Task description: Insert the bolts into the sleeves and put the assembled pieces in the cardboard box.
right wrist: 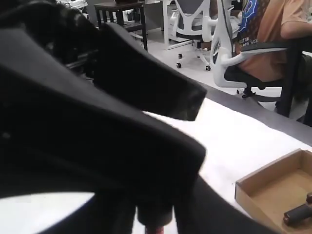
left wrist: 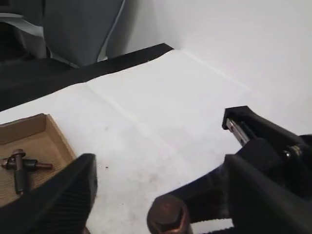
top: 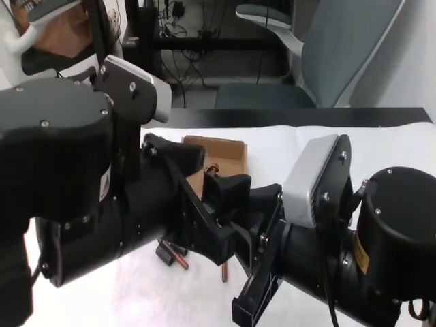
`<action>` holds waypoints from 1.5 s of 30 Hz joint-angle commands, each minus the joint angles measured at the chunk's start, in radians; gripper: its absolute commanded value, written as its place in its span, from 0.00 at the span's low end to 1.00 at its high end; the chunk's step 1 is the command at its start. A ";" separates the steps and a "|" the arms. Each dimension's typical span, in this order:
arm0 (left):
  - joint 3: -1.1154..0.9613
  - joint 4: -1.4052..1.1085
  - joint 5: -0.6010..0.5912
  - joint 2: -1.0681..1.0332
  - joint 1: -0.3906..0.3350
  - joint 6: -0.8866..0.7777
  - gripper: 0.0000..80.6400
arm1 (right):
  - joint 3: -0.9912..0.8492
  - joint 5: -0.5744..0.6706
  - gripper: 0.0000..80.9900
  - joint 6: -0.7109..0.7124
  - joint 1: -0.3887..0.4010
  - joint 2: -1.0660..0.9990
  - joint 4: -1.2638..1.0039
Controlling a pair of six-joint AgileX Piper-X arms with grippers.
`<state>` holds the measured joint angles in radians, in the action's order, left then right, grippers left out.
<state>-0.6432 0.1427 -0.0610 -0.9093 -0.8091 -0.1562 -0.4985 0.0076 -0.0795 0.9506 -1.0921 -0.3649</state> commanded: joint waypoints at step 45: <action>-0.019 0.118 0.320 -0.642 0.180 -0.921 0.59 | -0.662 0.248 0.01 0.186 -0.433 -0.706 0.247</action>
<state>-0.6502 0.2694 0.2390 -1.5508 -0.6367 -1.0580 -1.1462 0.2385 0.1190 0.5223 -1.8079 -0.1115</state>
